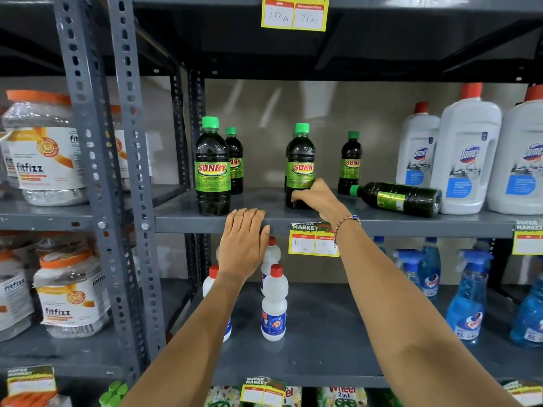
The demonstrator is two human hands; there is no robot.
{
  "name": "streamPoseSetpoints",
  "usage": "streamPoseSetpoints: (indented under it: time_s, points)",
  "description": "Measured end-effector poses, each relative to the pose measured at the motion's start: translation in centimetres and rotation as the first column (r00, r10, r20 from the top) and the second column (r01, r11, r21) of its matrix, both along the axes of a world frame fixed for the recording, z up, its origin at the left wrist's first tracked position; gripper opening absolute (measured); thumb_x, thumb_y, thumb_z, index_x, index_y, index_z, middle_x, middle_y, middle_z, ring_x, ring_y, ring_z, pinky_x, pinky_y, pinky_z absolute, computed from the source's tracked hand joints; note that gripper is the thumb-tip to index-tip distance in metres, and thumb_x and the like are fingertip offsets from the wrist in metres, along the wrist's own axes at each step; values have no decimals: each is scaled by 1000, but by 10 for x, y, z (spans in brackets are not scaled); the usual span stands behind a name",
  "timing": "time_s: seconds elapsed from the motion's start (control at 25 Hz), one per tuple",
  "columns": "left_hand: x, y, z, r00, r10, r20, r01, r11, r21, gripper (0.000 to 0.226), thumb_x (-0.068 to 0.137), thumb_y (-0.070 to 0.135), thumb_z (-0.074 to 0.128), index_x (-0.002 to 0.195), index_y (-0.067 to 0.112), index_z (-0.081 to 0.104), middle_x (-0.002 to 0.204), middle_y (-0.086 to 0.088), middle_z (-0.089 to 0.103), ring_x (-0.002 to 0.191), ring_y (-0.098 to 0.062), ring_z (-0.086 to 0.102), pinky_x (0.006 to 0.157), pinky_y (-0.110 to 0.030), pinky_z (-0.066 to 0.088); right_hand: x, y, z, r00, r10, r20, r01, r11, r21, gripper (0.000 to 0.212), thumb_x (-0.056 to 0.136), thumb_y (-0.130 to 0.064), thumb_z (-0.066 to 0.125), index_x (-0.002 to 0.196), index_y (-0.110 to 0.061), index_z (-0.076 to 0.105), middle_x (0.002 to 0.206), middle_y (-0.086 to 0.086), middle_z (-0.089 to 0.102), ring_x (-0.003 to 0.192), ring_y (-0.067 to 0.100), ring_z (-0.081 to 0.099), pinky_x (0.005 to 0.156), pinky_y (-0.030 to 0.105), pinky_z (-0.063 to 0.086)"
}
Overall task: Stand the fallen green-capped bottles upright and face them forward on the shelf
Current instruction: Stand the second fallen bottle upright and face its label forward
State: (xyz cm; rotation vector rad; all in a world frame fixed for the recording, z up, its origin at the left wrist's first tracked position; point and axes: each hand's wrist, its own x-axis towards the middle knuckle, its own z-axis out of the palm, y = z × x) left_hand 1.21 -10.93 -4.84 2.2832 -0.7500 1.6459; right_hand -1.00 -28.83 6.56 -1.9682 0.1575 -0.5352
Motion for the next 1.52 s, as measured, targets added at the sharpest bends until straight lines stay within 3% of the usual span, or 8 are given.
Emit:
streamPoseSetpoints:
  time_s: [0.32,0.48,0.56,0.68,0.76,0.8,1.12,1.52]
  points:
    - [-10,-3,5,996,-37,-75,32,997,-72,34,97,31,35,111,11,58,111,-6,64,105,-27,58,104,-36,30,-3,0,-1,1000,1,2,-1,1000,-17,73,70,-13,83,125,-7,37,123,8,55,119,24,51,98,34,42]
    - [-28,-12,33,966,-113,-234,60,973,-224,38,99,38,30,102,15,59,103,-1,65,94,-22,57,87,-33,39,-8,-15,1,992,124,-21,-120,986,119,81,78,-4,75,142,-1,25,133,6,50,126,20,46,107,34,36]
    - [-28,-22,61,922,-200,-333,118,961,-251,35,99,37,37,113,12,57,112,-5,63,103,-24,56,84,-35,42,-9,-26,2,992,124,5,-123,980,156,78,81,-2,72,144,1,27,143,15,47,132,25,46,110,35,36]
    - [-4,-40,106,661,-362,-657,174,926,-335,54,94,34,53,138,6,40,136,-12,52,126,-28,47,96,-37,41,-9,-34,-1,997,67,25,-69,991,111,60,85,-1,67,138,3,41,140,19,51,129,28,49,111,38,38]
    - [15,-53,122,436,-428,-791,173,903,-393,54,91,35,60,133,3,47,130,-12,56,123,-30,51,95,-37,42,-7,-35,-1,994,105,15,-105,991,86,49,85,0,65,132,5,50,133,19,57,122,28,55,107,37,41]
    - [24,-56,122,409,-424,-808,183,906,-383,47,90,34,62,124,3,56,122,-12,62,115,-29,57,92,-37,45,-8,-32,-1,992,124,8,-124,990,73,45,86,1,65,129,5,52,129,16,59,117,27,58,104,36,44]
    - [27,-65,114,432,-539,-723,250,842,-478,33,84,27,71,107,4,68,102,-12,72,98,-24,66,92,-40,51,-9,-40,-3,998,50,30,-52,997,57,43,82,-1,70,123,1,59,120,13,65,111,24,60,104,37,45]
    - [-12,-38,112,427,-608,-670,288,793,-536,44,80,32,75,117,10,66,115,-11,68,102,-17,63,91,-27,48,-41,-29,-4,990,126,57,-129,990,59,40,82,0,70,121,0,61,119,16,67,110,23,62,103,36,46]
